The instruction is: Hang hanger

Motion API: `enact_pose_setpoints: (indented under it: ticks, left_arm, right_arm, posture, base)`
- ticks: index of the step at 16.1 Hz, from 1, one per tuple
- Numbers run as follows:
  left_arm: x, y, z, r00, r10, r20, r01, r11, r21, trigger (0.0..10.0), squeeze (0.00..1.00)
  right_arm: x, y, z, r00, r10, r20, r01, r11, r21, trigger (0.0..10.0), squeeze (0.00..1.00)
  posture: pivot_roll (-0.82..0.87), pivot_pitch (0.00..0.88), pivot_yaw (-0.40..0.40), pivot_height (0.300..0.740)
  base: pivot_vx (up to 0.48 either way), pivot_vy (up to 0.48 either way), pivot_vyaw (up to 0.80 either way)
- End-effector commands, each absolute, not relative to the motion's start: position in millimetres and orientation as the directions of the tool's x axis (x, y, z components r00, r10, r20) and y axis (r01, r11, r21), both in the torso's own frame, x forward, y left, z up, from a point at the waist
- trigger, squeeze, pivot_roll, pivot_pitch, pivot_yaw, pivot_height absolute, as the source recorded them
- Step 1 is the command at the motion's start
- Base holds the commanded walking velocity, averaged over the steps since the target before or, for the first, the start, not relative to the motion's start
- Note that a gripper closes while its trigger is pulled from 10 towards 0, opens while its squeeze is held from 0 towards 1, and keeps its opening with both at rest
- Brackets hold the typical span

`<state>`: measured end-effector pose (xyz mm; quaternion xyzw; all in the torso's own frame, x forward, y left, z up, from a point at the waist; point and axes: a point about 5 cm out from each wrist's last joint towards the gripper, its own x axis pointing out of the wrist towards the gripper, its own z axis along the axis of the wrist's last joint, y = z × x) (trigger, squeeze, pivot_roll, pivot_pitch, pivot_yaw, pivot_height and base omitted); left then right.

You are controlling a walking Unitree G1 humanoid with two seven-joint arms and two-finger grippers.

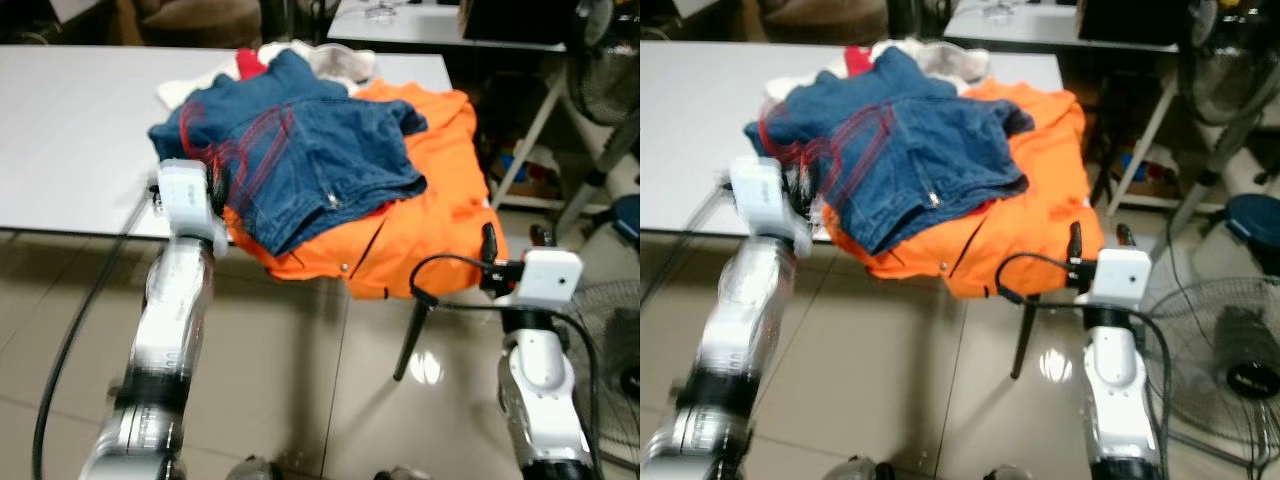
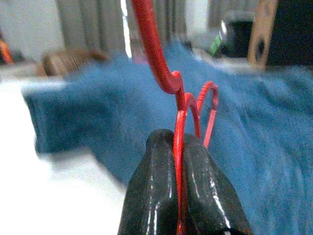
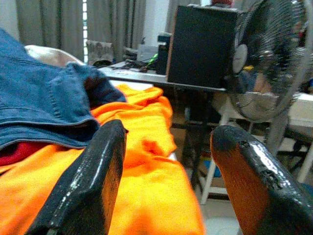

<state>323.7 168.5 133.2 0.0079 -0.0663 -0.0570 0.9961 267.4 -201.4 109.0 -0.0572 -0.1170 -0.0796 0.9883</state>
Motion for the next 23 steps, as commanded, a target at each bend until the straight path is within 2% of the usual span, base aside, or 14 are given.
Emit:
enact_pose_setpoints:
  ticks: [1,4,7,9,12,17,21,23]
  left_arm:
    - [326,164,145,0.976,-0.149,0.156,0.147,0.989,0.024,10.0,0.0]
    - [336,158,156,0.983,-0.109,0.148,0.114,0.993,-0.021,10.0,0.0]
    - [334,156,160,0.981,-0.117,0.158,0.119,0.993,0.002,10.0,0.0]
    - [330,148,171,0.967,-0.152,0.206,0.146,0.988,0.043,10.0,0.0]
    - [331,149,196,0.949,-0.094,0.302,0.091,0.996,0.022,10.0,0.0]
    - [326,142,225,0.909,-0.111,0.401,0.1,0.994,0.047,10.0,0.0]
    - [324,142,236,0.895,-0.119,0.43,0.108,0.993,0.051,10.0,0.0]
    - [326,144,234,0.901,-0.13,0.414,0.119,0.992,0.051,10.0,0.0]
  right_arm:
    - [270,-198,108,0.965,-0.134,0.226,0.157,0.984,-0.088,10.0,0.0]
    - [272,-194,105,0.974,-0.099,0.206,0.122,0.988,-0.099,10.0,0.0]
    - [273,-196,103,0.976,-0.102,0.194,0.123,0.988,-0.098,10.0,0.0]
    - [276,-197,104,0.976,-0.099,0.194,0.12,0.988,-0.099,10.0,0.0]
    - [281,-202,112,0.972,-0.085,0.22,0.114,0.986,-0.119,10.0,0.0]
    - [289,-202,127,0.964,-0.033,0.265,0.074,0.986,-0.149,10.0,0.0]
    - [285,-211,126,0.978,0.109,0.178,-0.082,0.985,-0.153,10.0,0.0]
    - [278,-217,114,0.978,0.188,0.087,-0.181,0.981,-0.074,10.0,0.0]
  posture:
    - [-0.04,0.039,0.046,0.74]
    - [-0.04,0.041,0.02,0.74]
    - [-0.03,0.047,0.011,0.74]
    - [-0.03,0.05,0.011,0.74]
    - [-0.02,0.052,0.011,0.74]
    - [-0.01,0.052,0.005,0.74]
    - [-0.01,0.056,0.004,0.74]
    - [-0.01,0.054,0.002,0.74]
  base:
    - [0.0,0.0,0.0]
    - [0.48,0.0,0.0]
    - [0.48,0.0,0.0]
    - [0.48,0.0,0.0]
    - [0.48,0.0,0.0]
    - [0.445,0.0,0.0]
    - [0.0,0.0,0.0]
    - [0.0,0.0,0.0]
